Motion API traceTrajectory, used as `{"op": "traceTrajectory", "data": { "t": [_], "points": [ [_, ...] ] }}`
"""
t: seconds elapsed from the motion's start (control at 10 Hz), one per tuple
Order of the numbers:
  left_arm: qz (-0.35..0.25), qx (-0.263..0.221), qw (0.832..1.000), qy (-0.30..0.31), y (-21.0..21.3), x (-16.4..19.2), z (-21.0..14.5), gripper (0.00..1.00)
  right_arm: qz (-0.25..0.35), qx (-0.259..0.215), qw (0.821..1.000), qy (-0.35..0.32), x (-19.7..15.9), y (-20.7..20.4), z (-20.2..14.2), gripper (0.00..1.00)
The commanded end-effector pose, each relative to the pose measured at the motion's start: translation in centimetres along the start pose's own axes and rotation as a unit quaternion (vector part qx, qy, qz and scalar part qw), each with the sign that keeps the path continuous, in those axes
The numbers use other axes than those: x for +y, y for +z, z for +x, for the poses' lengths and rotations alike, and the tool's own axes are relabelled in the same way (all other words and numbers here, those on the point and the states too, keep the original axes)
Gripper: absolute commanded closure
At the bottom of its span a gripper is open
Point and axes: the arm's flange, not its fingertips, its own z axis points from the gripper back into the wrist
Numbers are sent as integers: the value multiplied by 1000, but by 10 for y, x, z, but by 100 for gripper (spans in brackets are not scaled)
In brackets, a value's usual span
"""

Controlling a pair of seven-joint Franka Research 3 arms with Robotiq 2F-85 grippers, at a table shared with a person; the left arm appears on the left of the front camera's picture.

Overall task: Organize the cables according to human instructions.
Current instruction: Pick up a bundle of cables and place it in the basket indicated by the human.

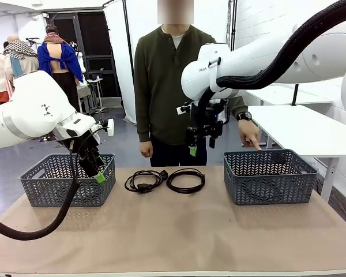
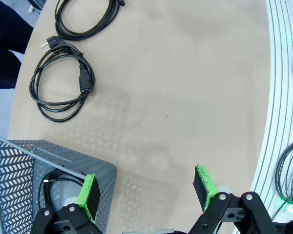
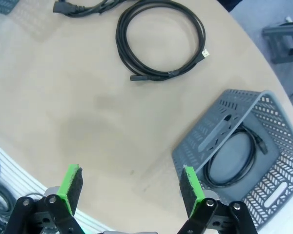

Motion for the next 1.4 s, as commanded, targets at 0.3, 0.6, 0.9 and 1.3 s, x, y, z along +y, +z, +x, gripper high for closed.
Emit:
{"op": "traceTrajectory", "data": {
  "t": [0.3, 0.6, 0.9, 1.3],
  "points": [
    [0, 0, 1000, 1, 1, 0, 1, 0, -1, -2, 1000, 0, -1, 3, -1, 0],
    [0, 0, 1000, 1, 1, 0, 1, 0, -23, -19, 982, -185, 6, -16, 12, 0],
    [0, 0, 1000, 1, 1, 0, 1, 0, -65, -45, 946, -315, 1, -29, 16, 0],
    [0, 0, 1000, 1, 1, 0, 1, 0, -21, -10, 913, -407, -7, -60, 17, 0]
  ]
}}
